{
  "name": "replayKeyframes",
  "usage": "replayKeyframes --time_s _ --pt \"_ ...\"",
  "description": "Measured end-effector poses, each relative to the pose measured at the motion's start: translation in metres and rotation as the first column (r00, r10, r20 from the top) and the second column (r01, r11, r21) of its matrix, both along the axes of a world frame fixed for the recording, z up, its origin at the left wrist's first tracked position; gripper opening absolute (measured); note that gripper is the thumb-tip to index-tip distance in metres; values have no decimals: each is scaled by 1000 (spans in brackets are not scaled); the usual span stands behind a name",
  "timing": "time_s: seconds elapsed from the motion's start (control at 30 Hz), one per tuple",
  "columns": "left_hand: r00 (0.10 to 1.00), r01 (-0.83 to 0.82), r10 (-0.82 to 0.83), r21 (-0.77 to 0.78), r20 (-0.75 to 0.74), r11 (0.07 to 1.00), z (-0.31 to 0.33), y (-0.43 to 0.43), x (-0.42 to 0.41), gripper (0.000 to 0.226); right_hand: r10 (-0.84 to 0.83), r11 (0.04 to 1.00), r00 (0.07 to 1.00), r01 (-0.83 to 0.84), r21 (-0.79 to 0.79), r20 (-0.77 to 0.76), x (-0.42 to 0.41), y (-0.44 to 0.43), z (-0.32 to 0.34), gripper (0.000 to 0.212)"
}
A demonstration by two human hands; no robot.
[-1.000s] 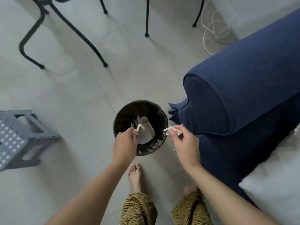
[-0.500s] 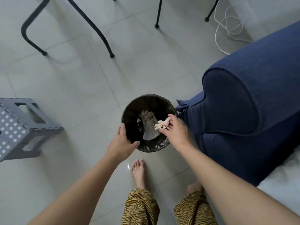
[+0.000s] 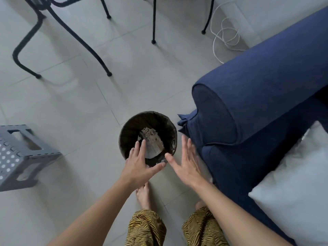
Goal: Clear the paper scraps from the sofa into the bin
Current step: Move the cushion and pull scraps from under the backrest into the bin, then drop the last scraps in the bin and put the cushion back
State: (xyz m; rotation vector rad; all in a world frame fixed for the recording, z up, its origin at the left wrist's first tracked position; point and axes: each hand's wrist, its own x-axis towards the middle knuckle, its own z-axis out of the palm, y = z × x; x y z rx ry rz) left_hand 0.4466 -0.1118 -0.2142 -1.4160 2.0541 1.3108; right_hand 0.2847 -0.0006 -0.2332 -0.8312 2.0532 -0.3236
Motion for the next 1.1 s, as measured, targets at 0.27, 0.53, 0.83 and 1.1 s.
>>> replayKeyframes --time_s 0.27,0.53,0.83,1.1 --pt "951 308 -307 -24 14 951 45 71 -111 117 -81 997 982 79 -20 -170 -73 97 61 102" --pt "958 273 -250 179 -144 945 77 134 -245 126 -332 932 846 363 -4 -417 -206 206 102 99" --pt "967 107 -157 238 199 965 67 197 -382 142 -666 674 618 738 17 -417 -306 350 97 95" --pt "973 201 -222 233 68 952 58 266 -475 129 -975 205 191 971 126 109 -314 424 65 105"
